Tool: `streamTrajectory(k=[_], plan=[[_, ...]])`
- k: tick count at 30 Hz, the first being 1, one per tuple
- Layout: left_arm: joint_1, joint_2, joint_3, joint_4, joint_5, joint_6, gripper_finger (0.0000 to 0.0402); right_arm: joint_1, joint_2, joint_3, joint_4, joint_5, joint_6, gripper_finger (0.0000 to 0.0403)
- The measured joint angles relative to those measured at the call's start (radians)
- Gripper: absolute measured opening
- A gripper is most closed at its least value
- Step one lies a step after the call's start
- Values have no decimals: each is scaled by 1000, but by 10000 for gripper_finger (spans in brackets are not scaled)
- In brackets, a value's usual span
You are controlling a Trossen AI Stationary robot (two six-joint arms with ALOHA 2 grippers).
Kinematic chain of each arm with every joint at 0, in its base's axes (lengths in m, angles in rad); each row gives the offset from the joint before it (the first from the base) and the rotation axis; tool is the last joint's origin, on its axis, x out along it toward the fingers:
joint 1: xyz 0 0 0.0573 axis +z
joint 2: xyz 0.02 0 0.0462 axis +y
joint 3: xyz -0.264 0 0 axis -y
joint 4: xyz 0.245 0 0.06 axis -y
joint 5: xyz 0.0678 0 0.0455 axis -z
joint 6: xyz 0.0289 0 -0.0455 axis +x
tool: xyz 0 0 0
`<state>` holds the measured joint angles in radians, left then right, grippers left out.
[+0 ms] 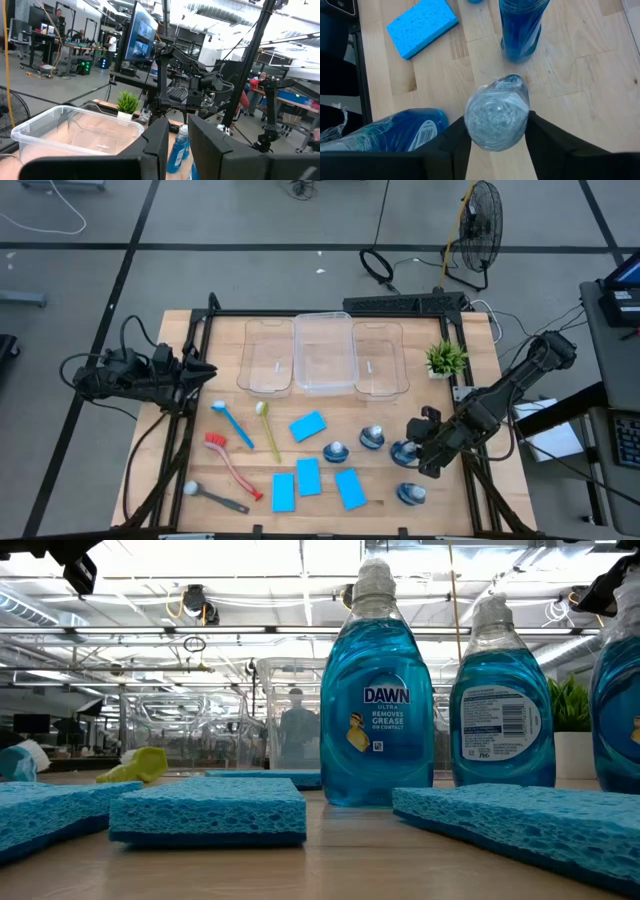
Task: Pick & Place Kitchen Sink Supplies
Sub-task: Put the blue dish soap into the right transparent bin
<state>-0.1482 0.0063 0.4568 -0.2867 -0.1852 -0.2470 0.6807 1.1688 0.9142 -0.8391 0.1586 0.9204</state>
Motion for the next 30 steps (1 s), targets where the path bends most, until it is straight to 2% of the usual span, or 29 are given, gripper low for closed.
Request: streamTrajectory(k=[12,30], plan=[[0,0,0,0,0,0,77,0,-59,-5,-10,55,45,138],[0,0,0,0,0,0,77,0,-72,-5,-20,103,89,134]])
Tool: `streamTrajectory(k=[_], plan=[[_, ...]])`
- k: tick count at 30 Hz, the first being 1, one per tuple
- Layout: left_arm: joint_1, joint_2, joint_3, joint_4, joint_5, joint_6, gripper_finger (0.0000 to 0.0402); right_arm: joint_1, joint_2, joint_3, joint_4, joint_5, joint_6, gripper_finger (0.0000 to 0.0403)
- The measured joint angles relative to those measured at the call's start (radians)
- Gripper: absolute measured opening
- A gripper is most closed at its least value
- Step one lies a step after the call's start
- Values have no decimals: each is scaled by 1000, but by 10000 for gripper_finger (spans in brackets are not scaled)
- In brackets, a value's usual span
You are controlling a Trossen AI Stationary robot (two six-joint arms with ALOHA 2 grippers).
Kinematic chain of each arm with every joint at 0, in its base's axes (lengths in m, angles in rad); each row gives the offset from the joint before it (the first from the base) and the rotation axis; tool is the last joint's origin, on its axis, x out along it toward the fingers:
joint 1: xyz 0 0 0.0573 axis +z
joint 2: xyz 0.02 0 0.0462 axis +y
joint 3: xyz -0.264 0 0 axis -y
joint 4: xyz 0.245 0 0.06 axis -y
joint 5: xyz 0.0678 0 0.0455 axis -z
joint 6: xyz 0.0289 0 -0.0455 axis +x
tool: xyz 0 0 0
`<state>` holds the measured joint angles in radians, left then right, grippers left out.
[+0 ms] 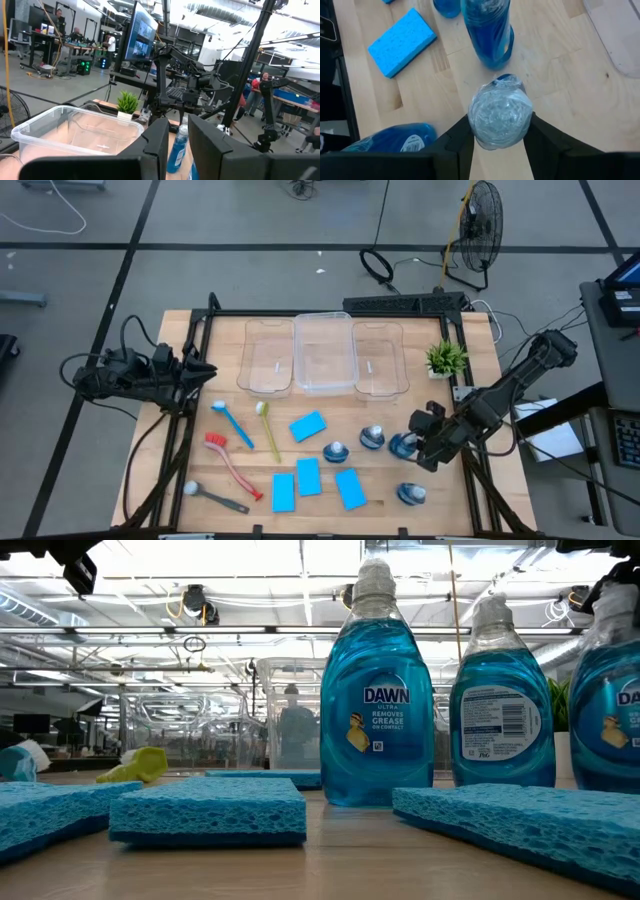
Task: Pick & Place Kitchen Sink Supplies
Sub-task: Put the blue dish soap into the right transparent bin
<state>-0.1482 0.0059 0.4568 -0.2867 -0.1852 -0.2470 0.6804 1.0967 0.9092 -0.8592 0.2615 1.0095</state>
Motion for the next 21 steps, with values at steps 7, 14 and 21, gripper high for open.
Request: streamTrajectory(k=[7,14,21], plan=[[0,0,0,0,0,0,77,0,-81,1,-4,32,33,134],[0,0,0,0,0,0,77,0,-180,3,-43,53,59,134],[0,0,0,0,-1,0,77,0,-271,4,-66,81,60,134]])
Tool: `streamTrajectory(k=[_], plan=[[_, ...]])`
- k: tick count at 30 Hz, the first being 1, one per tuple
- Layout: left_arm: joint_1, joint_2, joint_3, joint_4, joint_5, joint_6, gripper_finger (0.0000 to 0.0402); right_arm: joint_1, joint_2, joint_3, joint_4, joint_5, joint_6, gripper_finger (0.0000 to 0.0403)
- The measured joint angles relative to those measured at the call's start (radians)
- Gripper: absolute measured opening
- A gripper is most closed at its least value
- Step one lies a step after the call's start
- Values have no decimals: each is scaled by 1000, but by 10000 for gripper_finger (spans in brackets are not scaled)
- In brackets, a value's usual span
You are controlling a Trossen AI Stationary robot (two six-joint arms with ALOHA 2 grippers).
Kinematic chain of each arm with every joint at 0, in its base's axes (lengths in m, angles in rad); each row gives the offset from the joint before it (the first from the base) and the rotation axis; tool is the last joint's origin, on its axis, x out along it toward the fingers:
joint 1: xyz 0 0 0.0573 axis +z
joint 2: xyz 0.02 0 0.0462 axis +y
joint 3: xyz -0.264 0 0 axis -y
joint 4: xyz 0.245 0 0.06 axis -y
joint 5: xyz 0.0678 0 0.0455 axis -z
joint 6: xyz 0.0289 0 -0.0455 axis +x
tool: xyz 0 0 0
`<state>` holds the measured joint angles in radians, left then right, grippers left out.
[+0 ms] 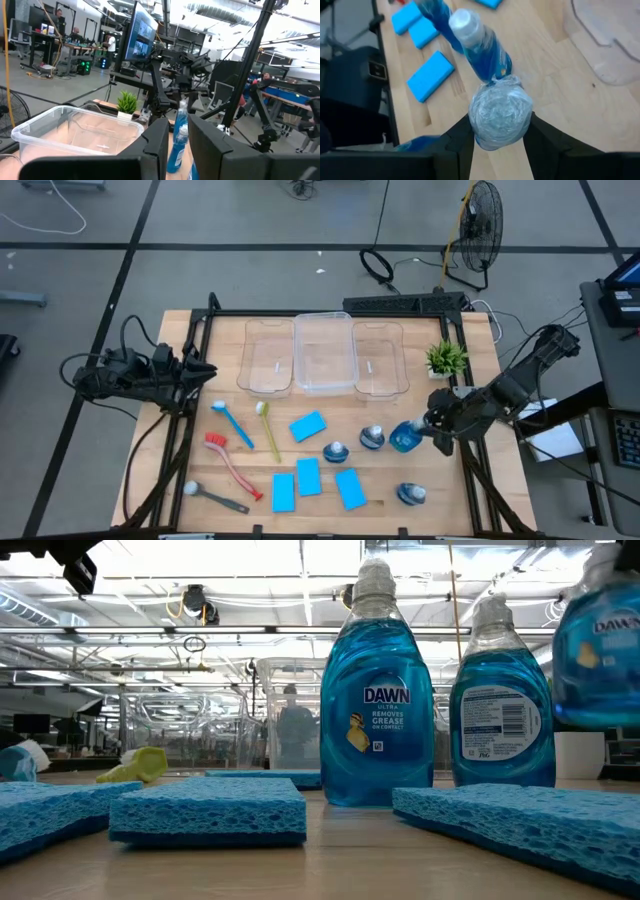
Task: Pick & Place Kitchen Sink Supplies
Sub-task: Put the blue dish soap into the right transparent bin
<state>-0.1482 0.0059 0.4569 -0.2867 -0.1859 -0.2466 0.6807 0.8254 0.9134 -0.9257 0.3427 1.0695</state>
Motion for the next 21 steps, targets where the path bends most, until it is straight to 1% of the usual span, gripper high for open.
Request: streamTrajectory(k=[5,11,18,21], plan=[[0,0,0,0,0,0,77,-1,-57,17,-5,82,-27,134],[0,0,0,0,0,0,77,-1,-102,75,-4,214,-120,134],[0,0,0,0,0,2,77,-1,-113,164,0,394,-289,133],[0,0,0,0,0,2,77,-6,-113,188,3,504,-351,131]])
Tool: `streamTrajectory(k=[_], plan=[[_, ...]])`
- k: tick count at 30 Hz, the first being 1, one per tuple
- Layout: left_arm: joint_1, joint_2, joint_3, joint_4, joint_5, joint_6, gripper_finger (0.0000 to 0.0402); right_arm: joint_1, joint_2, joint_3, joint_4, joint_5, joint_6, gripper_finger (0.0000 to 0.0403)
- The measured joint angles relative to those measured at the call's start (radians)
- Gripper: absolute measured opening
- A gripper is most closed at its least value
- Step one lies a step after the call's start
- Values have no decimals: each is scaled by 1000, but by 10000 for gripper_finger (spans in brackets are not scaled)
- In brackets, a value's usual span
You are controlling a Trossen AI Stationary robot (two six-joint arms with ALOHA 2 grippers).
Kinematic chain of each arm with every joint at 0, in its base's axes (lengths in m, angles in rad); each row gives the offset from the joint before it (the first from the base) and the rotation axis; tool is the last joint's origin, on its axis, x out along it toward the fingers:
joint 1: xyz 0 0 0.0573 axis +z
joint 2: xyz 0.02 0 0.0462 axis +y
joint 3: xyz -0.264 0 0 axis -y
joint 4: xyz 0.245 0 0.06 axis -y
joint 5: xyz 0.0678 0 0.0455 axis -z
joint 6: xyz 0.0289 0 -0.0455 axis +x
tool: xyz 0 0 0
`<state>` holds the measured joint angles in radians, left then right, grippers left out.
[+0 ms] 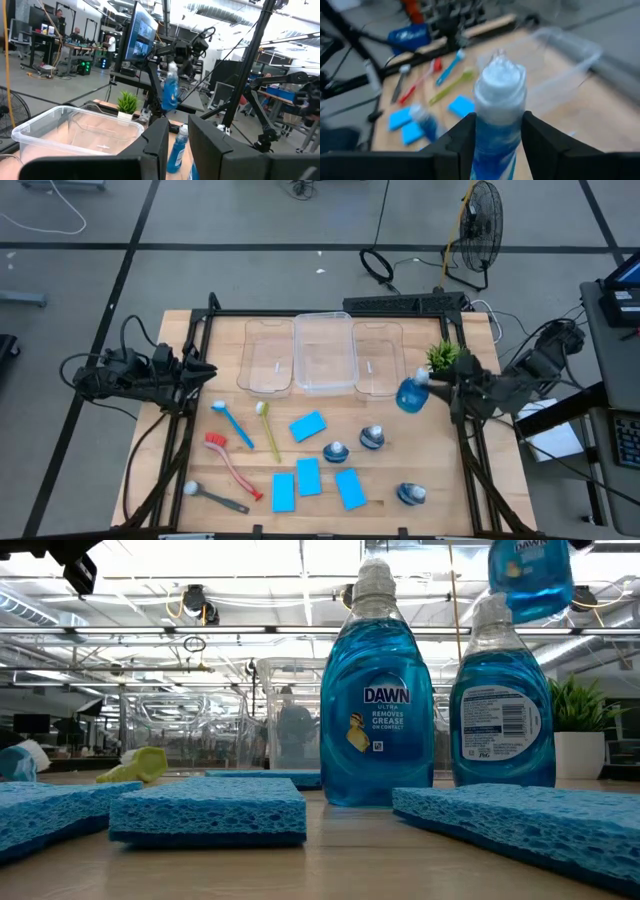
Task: Pick & Place Kitchen Sink Supplies
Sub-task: Put the blue dish soap into the right transparent bin
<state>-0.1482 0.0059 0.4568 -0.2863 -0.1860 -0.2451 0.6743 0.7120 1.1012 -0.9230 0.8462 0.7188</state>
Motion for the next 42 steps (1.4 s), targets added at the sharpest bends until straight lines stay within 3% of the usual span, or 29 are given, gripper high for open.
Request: streamTrajectory(k=[3,6,10,13,19,31,35,42], plan=[[0,0,0,0,-1,0,77,-46,0,0,-7,120,-63,116],[0,0,0,1,0,-3,77,-113,4,0,75,153,-199,81],[0,0,0,9,-1,-2,77,-205,23,1,261,50,-423,37],[0,0,0,9,0,-29,77,-264,46,0,320,-34,-494,22],[0,0,0,10,0,-106,77,-312,57,-1,316,-90,-500,15],[0,0,0,8,0,-76,77,-314,69,-1,286,-96,-493,15],[0,0,0,8,0,-76,77,-314,68,-1,241,-145,-492,17],[0,0,0,8,0,-75,77,-314,100,-1,59,-146,-399,65]])
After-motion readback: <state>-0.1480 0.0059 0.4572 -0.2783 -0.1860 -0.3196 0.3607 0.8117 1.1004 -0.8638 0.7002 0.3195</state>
